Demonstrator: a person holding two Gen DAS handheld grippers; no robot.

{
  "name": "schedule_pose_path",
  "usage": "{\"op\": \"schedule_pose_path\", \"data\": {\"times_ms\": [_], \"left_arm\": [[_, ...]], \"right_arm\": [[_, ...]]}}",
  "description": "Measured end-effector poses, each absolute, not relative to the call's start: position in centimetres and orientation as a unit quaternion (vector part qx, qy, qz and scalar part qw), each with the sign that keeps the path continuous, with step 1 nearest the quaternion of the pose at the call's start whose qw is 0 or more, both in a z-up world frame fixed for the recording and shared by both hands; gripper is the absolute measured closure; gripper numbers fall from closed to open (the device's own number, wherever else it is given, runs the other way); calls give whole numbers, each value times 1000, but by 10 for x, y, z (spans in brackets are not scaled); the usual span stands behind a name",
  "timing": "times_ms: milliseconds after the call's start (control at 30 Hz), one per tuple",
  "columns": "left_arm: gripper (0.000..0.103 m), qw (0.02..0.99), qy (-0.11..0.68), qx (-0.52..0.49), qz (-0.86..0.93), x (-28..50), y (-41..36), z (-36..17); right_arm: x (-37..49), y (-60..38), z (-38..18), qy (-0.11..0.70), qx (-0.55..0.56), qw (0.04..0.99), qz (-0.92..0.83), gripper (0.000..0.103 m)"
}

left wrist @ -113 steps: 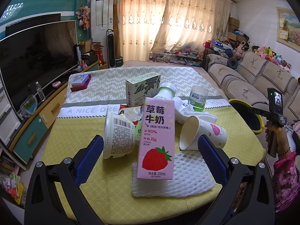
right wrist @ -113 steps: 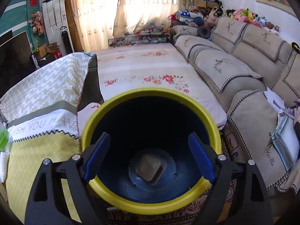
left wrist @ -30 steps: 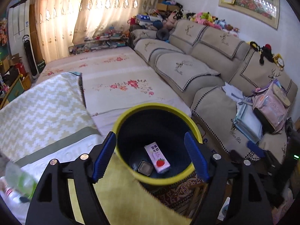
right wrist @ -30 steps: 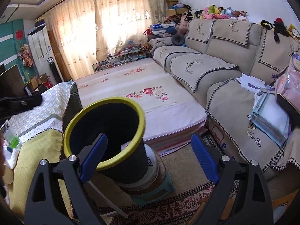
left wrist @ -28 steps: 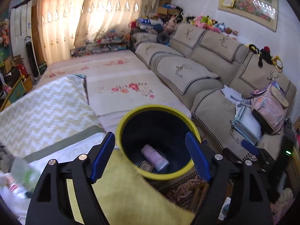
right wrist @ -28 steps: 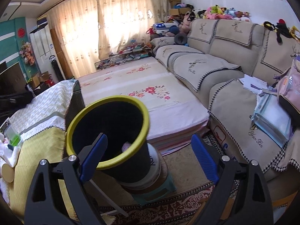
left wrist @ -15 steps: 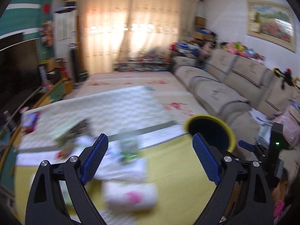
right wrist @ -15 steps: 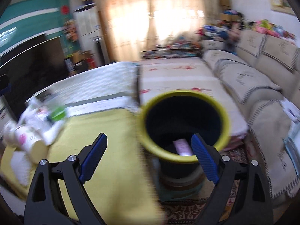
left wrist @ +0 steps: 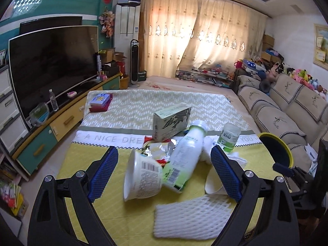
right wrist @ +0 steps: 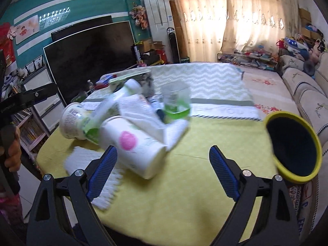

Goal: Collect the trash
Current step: 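Return the right gripper to the table and grasp the white paper cup, then carry the white paper cup to the bin and release it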

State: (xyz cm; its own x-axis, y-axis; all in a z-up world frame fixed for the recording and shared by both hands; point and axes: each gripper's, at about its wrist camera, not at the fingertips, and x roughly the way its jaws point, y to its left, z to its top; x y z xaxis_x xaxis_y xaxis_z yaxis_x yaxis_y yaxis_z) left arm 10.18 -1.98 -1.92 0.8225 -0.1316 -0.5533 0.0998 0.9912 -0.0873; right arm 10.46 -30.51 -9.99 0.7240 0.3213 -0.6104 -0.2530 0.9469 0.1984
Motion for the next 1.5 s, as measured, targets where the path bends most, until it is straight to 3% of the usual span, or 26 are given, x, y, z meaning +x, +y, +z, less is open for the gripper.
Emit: {"op": "schedule_pose_path", "data": {"times_ms": [233,567,967,1033,1500], "left_arm": [[13,955,289,-26,-66,92,-31,-23],[13,952,295,-30,-78,87,-29,-34],[13,951,295,-41,-82,84,-17,-42],[13,951,295,-42,-82,84,-17,-43],[13,952,293,-31,-87,82,-26,-43]], "right_arm": [[109,-279,-110,351,43,924,146,11],[129,-273,-118,392,150,902,103,7],[136,-249,-120,398,127,906,68,7],[134,-250,-121,395,120,908,65,20],[105,-272,-98,369,110,917,105,21]]}}
